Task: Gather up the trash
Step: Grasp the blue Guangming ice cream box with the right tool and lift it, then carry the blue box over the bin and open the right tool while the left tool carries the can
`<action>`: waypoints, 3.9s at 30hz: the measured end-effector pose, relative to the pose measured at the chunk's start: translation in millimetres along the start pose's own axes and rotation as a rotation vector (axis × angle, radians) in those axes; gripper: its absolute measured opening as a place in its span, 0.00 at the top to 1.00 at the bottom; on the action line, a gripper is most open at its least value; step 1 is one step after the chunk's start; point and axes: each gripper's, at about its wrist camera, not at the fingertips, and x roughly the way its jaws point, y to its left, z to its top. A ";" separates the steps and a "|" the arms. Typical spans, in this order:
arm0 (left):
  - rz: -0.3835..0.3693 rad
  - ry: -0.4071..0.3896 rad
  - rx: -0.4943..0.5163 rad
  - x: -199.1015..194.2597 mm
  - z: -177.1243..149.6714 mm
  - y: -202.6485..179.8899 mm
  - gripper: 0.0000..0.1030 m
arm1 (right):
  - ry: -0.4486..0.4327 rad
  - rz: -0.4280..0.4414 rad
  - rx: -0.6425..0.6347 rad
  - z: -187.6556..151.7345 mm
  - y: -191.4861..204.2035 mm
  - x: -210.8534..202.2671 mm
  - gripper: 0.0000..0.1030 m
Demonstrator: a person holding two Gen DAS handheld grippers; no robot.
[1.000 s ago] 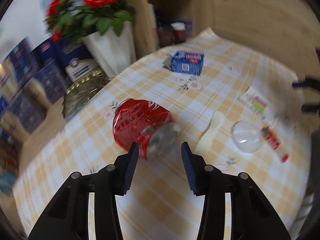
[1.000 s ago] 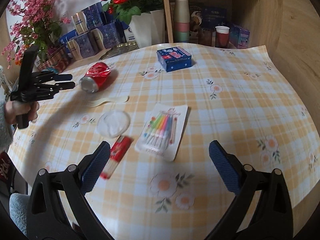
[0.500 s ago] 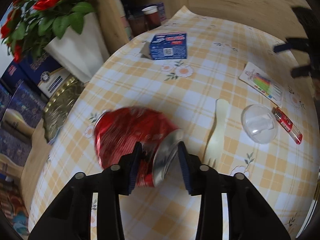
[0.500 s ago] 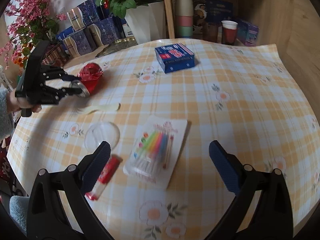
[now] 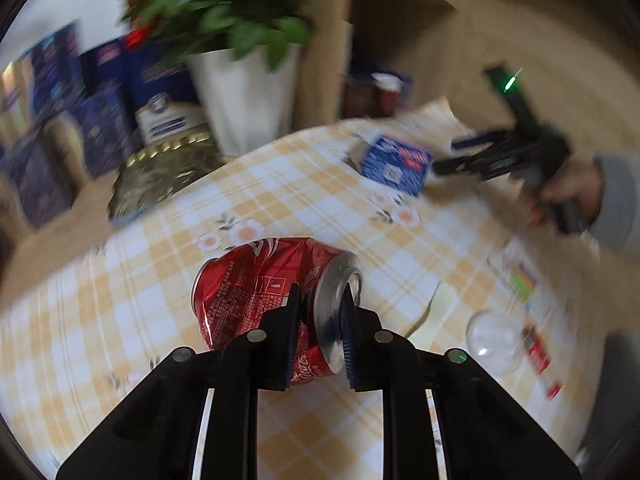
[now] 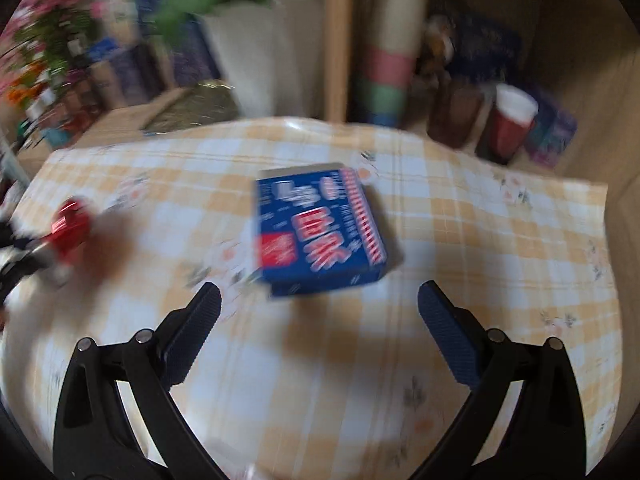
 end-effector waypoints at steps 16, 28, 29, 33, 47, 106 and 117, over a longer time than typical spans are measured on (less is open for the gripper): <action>0.045 -0.032 -0.199 -48.6 -29.1 23.1 0.83 | 0.087 -0.023 -0.014 26.0 25.5 44.8 0.21; 0.062 -0.048 -0.189 -96.9 -44.3 -13.7 0.83 | -0.073 0.145 -0.056 -36.3 71.9 -67.2 0.21; 0.061 -0.052 -0.188 -103.8 -46.2 -19.5 0.83 | -0.078 0.152 -0.057 -40.2 74.5 -74.1 0.21; 0.054 -0.063 -0.185 -130.4 -55.5 -42.2 0.84 | -0.102 0.171 -0.075 -67.4 88.8 -111.3 0.21; 0.028 -0.082 -0.165 -209.5 -107.7 -119.5 0.84 | -0.146 0.194 -0.067 -171.8 117.6 -213.2 0.23; -0.027 0.062 -0.208 -230.5 -275.4 -229.2 0.84 | 0.030 0.210 -0.056 -402.1 150.5 -197.6 0.07; -0.103 0.123 -0.184 -169.0 -300.9 -248.0 0.84 | -0.118 0.142 0.061 -412.6 120.6 -220.0 0.06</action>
